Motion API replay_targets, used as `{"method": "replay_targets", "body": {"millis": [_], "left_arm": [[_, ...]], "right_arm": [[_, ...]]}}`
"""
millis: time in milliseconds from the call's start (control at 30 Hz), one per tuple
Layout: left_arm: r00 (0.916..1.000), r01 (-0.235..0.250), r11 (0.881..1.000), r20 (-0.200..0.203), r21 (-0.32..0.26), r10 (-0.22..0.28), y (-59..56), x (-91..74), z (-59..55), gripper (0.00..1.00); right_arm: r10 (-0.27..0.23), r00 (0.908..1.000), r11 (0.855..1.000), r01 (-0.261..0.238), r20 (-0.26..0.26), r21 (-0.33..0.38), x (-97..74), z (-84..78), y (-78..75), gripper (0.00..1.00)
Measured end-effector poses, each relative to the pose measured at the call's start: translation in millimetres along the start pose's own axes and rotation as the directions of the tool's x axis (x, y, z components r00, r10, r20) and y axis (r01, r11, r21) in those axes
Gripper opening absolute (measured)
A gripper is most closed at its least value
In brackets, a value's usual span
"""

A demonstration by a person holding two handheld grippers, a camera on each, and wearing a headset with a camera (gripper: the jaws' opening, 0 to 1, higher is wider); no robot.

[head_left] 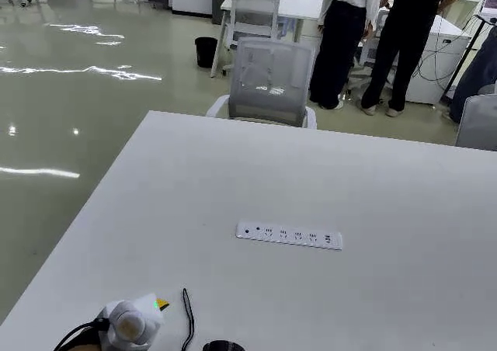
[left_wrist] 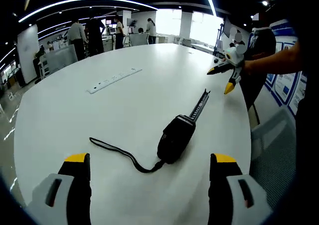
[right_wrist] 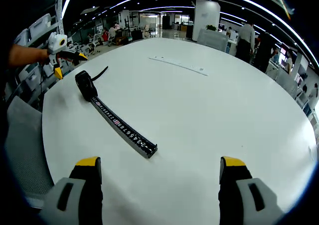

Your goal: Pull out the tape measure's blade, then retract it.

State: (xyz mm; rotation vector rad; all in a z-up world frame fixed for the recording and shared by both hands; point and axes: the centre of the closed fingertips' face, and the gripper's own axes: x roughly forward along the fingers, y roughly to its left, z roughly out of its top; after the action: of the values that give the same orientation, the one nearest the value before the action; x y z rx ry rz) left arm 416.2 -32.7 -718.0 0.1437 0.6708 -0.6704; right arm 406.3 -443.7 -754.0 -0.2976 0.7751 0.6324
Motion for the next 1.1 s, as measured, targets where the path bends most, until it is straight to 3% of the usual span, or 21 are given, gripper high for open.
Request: {"method": "replay_targets", "body": {"millis": [67,167,267,367,433,600,733,900,1100], "left_arm": [[0.9996,-0.021,1.0,0.017,-0.007,0.021,0.8,-13.0,-6.0,0.99],[0.9989,-0.039,0.999,0.027,-0.016,0.039,-0.9,-29.4,-22.4,0.99],[0.9963,-0.077,0.997,-0.037,0.0,0.077,0.4,-44.2,-51.3,0.99],[0.996,-0.09,0.995,-0.006,-0.041,0.089,-0.4,-61.5,-64.2,0.99],[0.9921,-0.124,0.988,0.009,-0.093,0.125,6.3,-74.6,-72.4,0.99],[0.9848,-0.156,0.978,0.053,-0.141,0.165,12.8,-101.4,-77.3,0.99],[0.9765,-0.17,0.967,0.099,-0.188,0.191,12.9,-120.0,-73.2,0.99],[0.9732,-0.189,0.97,0.103,-0.152,0.206,5.4,-136.6,-75.6,0.99],[0.9633,-0.208,0.962,0.133,-0.175,0.233,6.4,-161.3,-86.6,0.99]], "right_arm": [[-0.018,0.9992,0.999,0.017,0.034,0.034,-7.1,-2.5,5.4,1.0],[-0.018,0.9993,0.998,0.016,0.033,0.065,-15.4,-15.2,16.1,1.0],[-0.025,0.9987,0.997,0.022,0.044,0.074,-25.0,-21.0,25.8,1.0],[-0.029,0.9984,0.997,0.026,0.049,0.076,-33.7,-27.4,33.1,1.0],[-0.035,0.9983,0.996,0.031,0.046,0.086,-38.8,-34.3,35.6,1.0],[-0.061,0.9956,0.993,0.053,0.072,0.103,-54.4,-38.1,40.1,1.0],[-0.09,0.991,0.99,0.078,0.099,0.119,-67.4,-36.7,42.8,1.0],[-0.099,0.9883,0.988,0.084,0.116,0.126,-78.7,-39.4,51.0,1.0],[-0.116,0.9829,0.984,0.094,0.143,0.152,-95.3,-42.7,65.2,1.0]]}}
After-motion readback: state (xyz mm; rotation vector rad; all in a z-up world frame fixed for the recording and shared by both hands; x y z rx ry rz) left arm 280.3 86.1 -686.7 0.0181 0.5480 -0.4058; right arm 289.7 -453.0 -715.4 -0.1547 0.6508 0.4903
